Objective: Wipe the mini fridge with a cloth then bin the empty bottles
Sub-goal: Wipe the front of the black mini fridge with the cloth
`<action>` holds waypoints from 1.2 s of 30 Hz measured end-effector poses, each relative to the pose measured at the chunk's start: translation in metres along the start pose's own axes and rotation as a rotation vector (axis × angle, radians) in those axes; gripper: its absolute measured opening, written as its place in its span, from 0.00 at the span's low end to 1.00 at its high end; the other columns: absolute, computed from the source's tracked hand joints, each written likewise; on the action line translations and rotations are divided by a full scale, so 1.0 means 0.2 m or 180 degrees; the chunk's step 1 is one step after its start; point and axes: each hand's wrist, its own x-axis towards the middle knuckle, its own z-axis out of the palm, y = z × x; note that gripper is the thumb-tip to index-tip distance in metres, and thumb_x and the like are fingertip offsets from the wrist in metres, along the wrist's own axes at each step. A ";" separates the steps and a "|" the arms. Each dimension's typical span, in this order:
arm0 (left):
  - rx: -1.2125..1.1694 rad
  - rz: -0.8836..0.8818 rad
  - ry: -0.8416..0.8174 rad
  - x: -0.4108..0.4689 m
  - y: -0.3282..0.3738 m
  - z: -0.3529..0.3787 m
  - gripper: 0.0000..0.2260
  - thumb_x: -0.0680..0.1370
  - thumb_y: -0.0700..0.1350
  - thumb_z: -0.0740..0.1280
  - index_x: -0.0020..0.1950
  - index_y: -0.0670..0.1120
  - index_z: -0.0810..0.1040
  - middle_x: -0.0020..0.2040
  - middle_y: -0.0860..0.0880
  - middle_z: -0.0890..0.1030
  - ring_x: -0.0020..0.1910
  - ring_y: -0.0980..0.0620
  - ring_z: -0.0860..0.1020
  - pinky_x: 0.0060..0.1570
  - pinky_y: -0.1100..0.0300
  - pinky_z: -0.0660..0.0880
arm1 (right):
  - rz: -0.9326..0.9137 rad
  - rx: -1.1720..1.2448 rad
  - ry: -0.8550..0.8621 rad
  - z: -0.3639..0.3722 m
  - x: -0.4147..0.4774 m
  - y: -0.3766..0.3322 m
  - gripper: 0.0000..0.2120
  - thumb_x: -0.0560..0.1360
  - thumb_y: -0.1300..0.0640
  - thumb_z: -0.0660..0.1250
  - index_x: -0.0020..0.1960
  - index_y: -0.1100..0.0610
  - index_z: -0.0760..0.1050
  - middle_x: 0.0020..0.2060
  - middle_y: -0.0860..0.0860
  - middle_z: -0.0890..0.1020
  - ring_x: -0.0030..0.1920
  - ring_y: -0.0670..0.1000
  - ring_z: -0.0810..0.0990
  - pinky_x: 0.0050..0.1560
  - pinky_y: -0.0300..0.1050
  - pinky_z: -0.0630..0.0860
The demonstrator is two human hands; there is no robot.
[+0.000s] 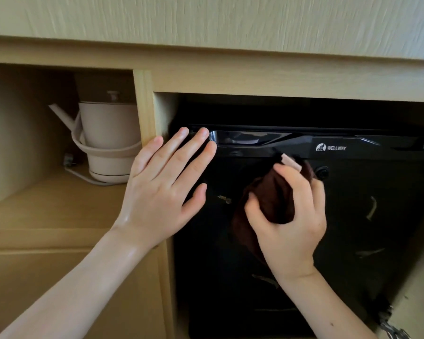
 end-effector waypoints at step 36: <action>0.0149 0.0321 -0.0646 0.04 -0.06 -0.12 0.26 0.78 0.37 0.62 0.76 0.46 0.67 0.77 0.48 0.66 0.76 0.48 0.65 0.74 0.54 0.54 | -0.0055 -0.0109 -0.0537 0.07 0.03 -0.08 0.24 0.68 0.58 0.74 0.63 0.58 0.77 0.60 0.54 0.76 0.59 0.47 0.74 0.63 0.31 0.67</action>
